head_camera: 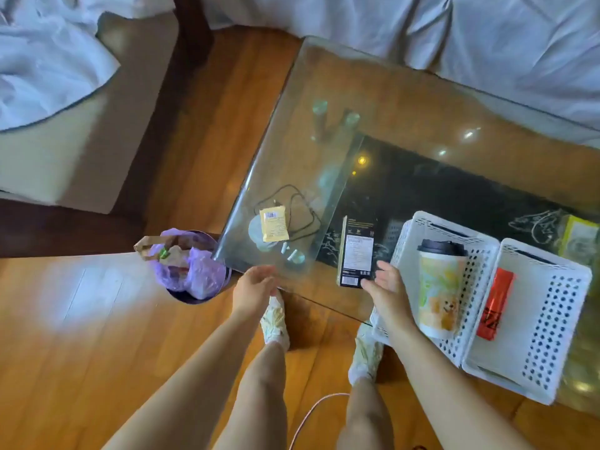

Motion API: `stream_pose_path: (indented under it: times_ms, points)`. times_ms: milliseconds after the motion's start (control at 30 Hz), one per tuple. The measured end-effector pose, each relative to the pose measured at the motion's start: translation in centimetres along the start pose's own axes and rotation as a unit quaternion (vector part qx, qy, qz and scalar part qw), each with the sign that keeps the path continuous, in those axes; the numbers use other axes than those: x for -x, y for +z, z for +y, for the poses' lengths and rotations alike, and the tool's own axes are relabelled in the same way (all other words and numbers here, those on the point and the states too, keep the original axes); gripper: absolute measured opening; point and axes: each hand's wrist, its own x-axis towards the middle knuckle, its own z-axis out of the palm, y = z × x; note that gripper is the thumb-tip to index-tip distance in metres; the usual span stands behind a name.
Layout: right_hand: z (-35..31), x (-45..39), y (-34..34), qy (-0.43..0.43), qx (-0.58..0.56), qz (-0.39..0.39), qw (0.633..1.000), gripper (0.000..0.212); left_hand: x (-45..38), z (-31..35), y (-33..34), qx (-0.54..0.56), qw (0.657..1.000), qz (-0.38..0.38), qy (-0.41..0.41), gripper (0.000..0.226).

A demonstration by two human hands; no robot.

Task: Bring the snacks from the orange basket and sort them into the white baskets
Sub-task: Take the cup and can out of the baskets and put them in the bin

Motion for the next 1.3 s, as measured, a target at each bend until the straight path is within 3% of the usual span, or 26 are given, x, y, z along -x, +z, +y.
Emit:
stream_pose_path:
  times_ms: [100,200,267,567,800,967,1100,1167,1300]
  points:
    - [0.1,-2.6,2.6,-0.017,0.090,0.067,0.994,0.052,-4.7,0.1,-0.2,-0.052,0.998,0.036,0.011,0.032]
    - [0.8,-4.8,4.8,0.026,0.116,0.099,0.988,0.083,-8.4,1.1,-0.2,-0.144,0.987,0.057,0.032,0.054]
    - [1.3,-5.9,5.9,0.044,0.121,0.124,0.984,0.090,-10.4,1.7,-0.4,-0.205,0.973,0.075,0.075,0.062]
    - [2.9,-7.4,7.4,0.058,0.156,0.160,0.973,0.083,-15.1,5.0,-0.2,-0.392,0.886,0.054,0.242,0.067]
    - [3.1,-7.5,7.7,0.038,0.168,0.162,0.972,0.074,-15.8,5.1,0.3,-0.481,0.833,0.024,0.274,0.063]
    - [3.0,-7.5,8.5,0.044,0.191,0.156,0.968,0.074,-16.1,3.8,0.3,-0.506,0.820,0.045,0.264,0.048]
    - [2.3,-7.5,9.5,0.051,0.188,0.145,0.970,0.077,-15.5,1.7,-0.9,-0.471,0.839,0.038,0.268,0.026]
    - [1.8,-7.3,10.0,0.042,0.185,0.134,0.973,0.079,-14.7,0.2,-1.9,-0.405,0.879,0.036,0.248,0.013]
    - [0.7,-6.4,11.1,0.032,0.194,0.109,0.974,0.080,-12.4,-3.8,-4.9,-0.236,0.958,0.038,0.157,0.020]
